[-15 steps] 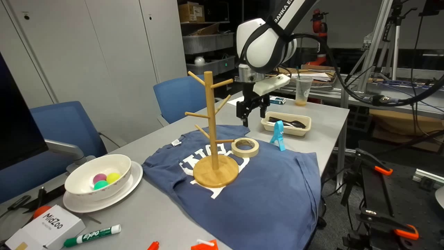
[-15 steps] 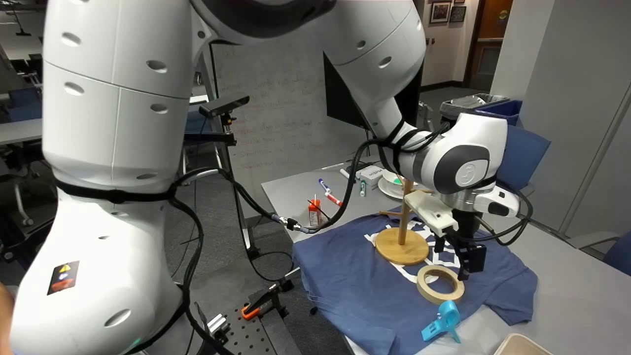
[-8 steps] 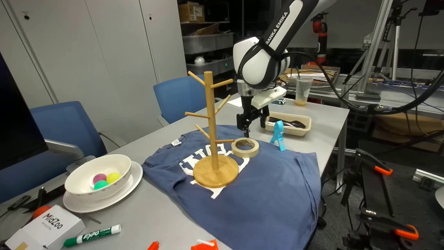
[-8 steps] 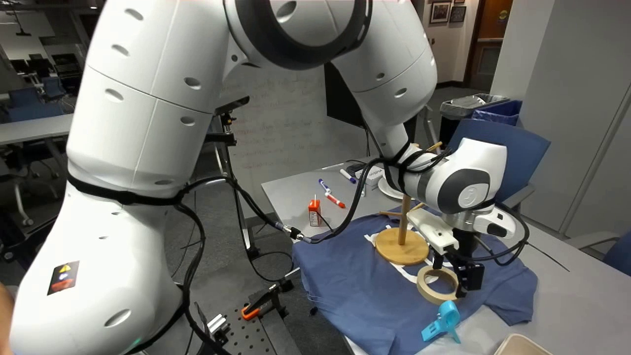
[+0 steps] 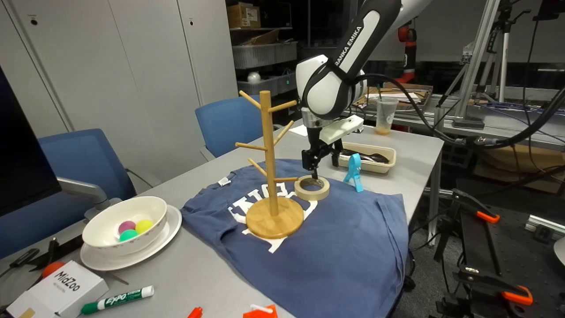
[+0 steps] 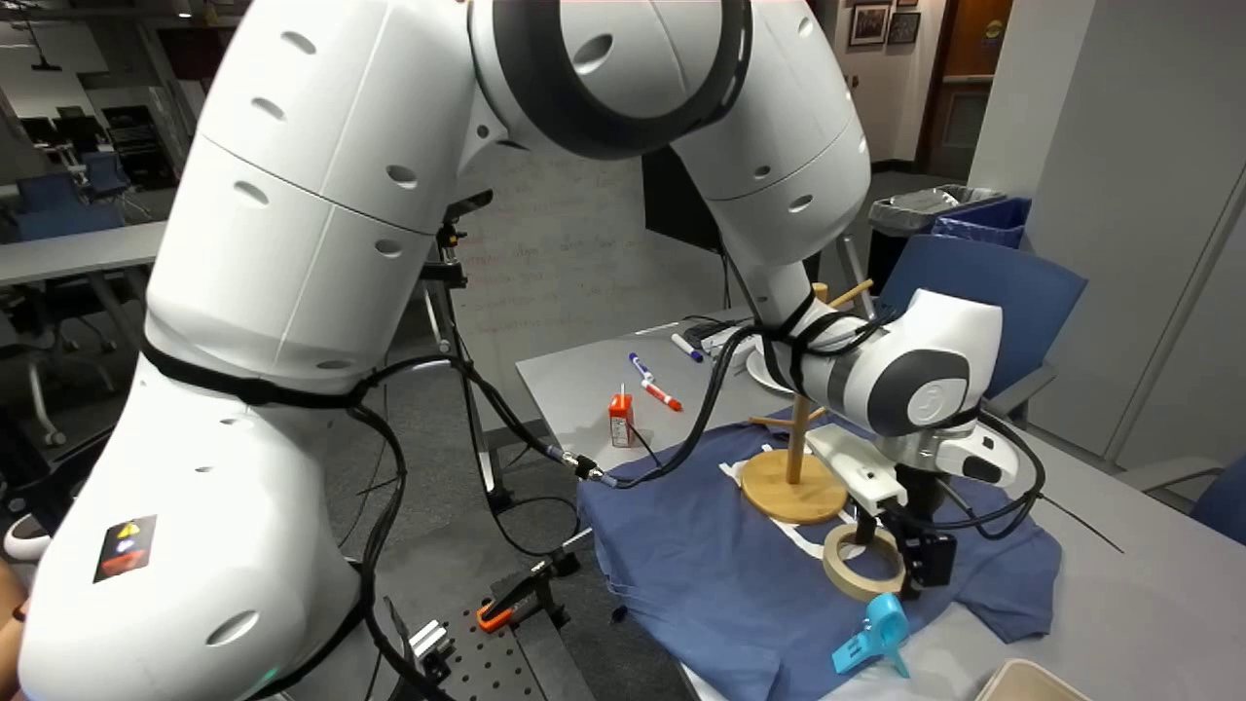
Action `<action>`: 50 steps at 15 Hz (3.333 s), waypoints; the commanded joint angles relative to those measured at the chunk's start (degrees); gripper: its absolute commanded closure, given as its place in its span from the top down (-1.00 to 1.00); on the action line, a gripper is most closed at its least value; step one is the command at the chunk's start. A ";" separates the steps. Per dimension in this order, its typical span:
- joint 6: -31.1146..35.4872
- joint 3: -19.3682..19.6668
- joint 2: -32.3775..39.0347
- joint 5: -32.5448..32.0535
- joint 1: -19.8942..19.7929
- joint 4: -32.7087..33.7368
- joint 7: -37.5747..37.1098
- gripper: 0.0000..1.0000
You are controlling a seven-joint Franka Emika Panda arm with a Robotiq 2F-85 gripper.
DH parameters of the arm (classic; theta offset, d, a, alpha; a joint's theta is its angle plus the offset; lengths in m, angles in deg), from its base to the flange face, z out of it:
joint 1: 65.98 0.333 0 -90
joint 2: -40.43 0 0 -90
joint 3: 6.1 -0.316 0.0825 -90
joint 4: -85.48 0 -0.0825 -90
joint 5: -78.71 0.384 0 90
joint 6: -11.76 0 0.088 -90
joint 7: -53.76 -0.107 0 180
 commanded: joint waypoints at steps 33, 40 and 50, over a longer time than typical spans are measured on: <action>-1.57 -1.56 6.09 7.98 -4.86 5.80 13.00 -0.89; -1.97 0.69 0.56 6.86 -4.51 0.61 12.43 -0.89; -5.62 1.88 -5.46 7.06 -5.17 -2.93 12.96 -0.89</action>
